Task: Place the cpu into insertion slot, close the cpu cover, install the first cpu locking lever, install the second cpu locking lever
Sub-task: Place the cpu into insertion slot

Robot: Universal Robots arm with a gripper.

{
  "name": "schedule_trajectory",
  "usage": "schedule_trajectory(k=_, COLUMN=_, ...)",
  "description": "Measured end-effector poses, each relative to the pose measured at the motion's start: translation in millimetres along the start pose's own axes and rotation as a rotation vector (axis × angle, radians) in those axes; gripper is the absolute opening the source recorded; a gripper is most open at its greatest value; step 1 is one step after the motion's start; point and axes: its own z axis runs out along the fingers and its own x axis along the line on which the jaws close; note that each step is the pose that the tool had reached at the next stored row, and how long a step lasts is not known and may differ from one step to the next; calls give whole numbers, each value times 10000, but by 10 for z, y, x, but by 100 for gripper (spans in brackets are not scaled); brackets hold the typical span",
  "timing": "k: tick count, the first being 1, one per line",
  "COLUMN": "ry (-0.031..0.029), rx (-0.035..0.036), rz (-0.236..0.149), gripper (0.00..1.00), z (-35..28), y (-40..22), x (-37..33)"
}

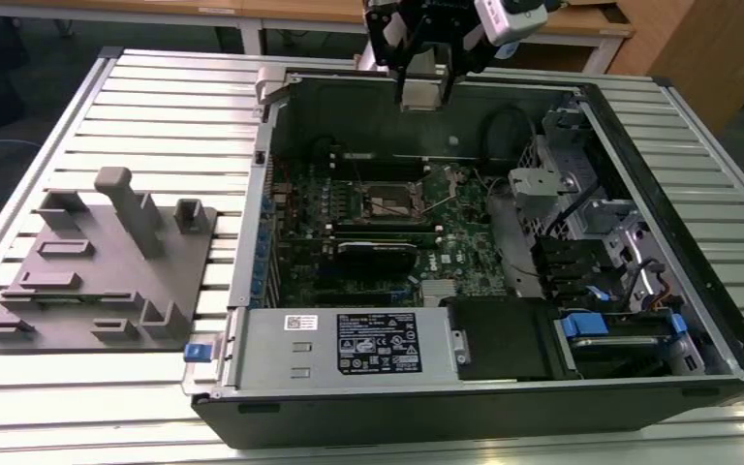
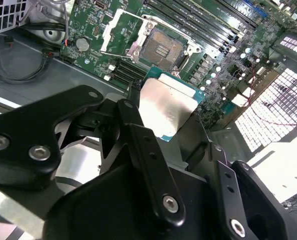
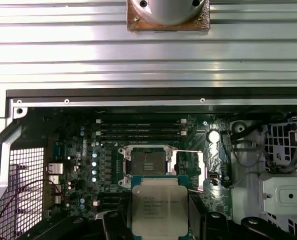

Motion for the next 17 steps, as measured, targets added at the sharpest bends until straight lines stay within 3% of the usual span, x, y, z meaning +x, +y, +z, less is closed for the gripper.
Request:
schedule_trajectory(k=5, ry=-10, rx=4, rz=-2, gripper=54, z=55, y=-5, x=1)
schedule_trajectory(k=13, ry=-10, rx=3, rz=-2, gripper=54, z=59, y=-5, x=1)
schedule_trajectory(k=17, ry=-11, rx=6, rz=-2, gripper=54, z=90, y=-8, x=0)
